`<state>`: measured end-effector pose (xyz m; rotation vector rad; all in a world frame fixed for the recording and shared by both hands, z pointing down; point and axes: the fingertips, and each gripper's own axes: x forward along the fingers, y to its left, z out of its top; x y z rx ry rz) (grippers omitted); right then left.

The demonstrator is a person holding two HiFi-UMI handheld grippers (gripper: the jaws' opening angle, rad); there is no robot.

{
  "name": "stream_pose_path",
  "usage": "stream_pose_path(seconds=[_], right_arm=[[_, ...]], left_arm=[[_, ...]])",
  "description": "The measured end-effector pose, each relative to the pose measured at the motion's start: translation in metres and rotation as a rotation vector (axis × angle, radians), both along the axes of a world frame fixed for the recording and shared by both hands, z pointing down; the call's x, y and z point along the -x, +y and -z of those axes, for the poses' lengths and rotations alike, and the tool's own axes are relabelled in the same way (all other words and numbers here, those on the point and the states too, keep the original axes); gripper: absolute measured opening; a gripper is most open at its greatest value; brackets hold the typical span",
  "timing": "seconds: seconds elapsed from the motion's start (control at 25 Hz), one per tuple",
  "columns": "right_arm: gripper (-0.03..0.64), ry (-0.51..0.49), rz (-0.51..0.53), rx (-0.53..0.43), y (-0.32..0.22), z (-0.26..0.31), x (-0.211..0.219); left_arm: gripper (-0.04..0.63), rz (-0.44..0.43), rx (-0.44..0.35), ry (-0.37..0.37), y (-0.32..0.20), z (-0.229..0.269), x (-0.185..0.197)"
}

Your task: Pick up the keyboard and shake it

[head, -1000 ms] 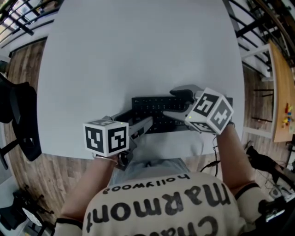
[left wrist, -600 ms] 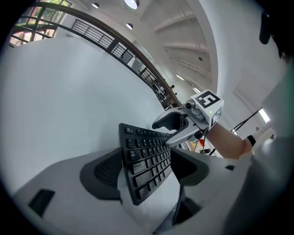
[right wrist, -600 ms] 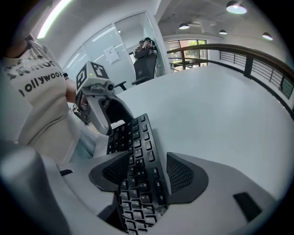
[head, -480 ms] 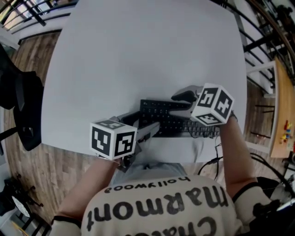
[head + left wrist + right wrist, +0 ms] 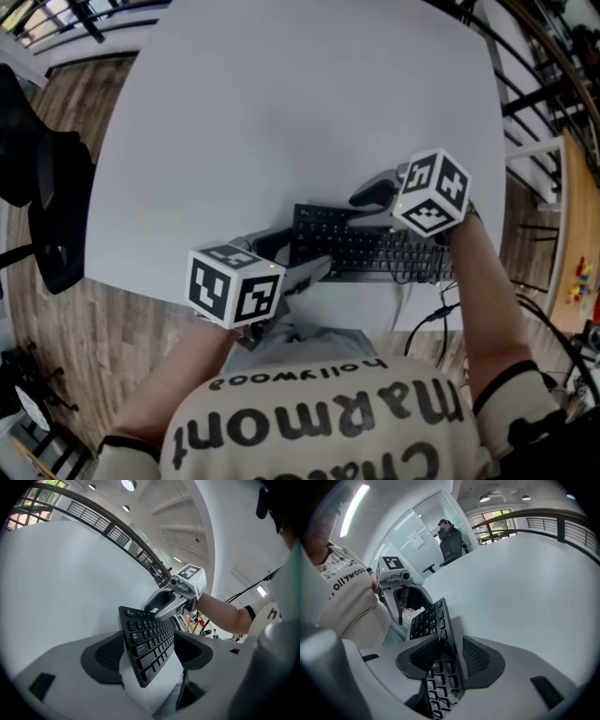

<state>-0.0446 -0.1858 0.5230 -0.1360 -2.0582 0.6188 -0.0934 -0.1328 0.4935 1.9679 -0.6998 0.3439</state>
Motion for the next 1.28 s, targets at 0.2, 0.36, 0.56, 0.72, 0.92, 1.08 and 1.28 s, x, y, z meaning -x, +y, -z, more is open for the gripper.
stream_pose_path(seconds=[0.2,0.36,0.56,0.72,0.92,1.08,1.28], right_arm=[[0.137,0.005,0.069,0.135,0.01,0.001,0.003],[0.135,0.028,0.112,0.183,0.014,0.004,0.001],[0.109,0.029,0.224,0.101,0.016,0.012,0.002],[0.095,-0.021,0.227,0.037,0.015,0.021,0.0],[0.092,-0.081,0.2,-0.034,0.013,0.03,0.001],[0.092,-0.121,0.22,-0.055,0.023,0.04,0.002],[0.092,-0.161,0.214,-0.078,0.026,0.053,0.007]], left_arm=[[0.328,-0.023,-0.03,0.021,0.006,0.004,0.0],[0.328,-0.051,-0.055,0.028,0.012,0.008,-0.003],[0.328,-0.04,-0.06,0.065,0.012,0.013,-0.001],[0.327,-0.002,-0.061,0.12,0.008,0.016,-0.001],[0.327,0.06,-0.039,0.173,-0.002,0.017,0.0],[0.327,0.056,-0.026,0.167,-0.003,0.013,-0.009],[0.327,0.015,0.015,0.165,0.004,0.002,-0.015]])
